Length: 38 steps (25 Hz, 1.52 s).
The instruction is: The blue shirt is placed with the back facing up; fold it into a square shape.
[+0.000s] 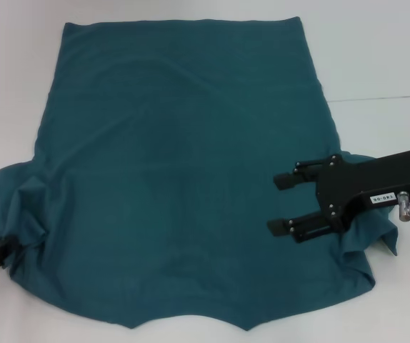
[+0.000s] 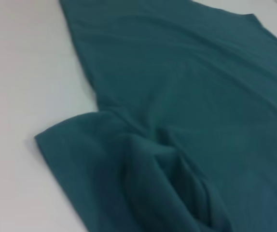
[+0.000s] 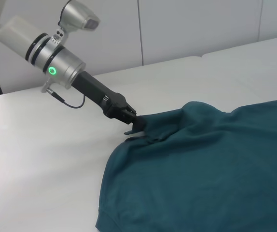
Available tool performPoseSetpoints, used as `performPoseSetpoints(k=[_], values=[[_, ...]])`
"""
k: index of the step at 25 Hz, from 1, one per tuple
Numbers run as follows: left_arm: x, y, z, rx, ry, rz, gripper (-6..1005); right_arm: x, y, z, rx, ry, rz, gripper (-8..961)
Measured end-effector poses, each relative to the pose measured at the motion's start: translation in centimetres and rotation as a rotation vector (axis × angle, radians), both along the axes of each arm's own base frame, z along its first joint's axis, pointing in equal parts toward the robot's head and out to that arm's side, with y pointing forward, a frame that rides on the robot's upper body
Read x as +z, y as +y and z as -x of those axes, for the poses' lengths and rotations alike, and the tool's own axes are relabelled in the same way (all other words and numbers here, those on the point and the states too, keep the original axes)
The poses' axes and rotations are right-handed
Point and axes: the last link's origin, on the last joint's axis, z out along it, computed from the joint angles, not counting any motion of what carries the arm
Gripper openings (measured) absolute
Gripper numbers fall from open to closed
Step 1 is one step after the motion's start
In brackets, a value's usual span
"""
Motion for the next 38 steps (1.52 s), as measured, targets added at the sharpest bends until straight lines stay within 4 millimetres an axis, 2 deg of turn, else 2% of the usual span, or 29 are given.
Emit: performPoseSetpoints(k=[8, 18, 28, 38], values=[[0.9, 1.5, -1.6, -0.041, 0.001, -0.017, 15, 0.2, -0.1, -0.3, -0.015, 0.027, -0.014, 884], [1.4, 3.5, -5.4, -0.195, 0.052, 0.030, 16, 0.1, 0.0, -1.1, -0.052, 0.059, -0.045, 883], [-0.8, 6.0, -9.8, -0.348, 0.159, 0.117, 15, 0.1, -0.7, -1.9, -0.075, 0.100, -0.056, 882], [-3.9, 6.3, -12.6, -0.480, 0.275, 0.221, 48, 0.0, -0.9, -2.9, -0.090, 0.118, -0.080, 885]])
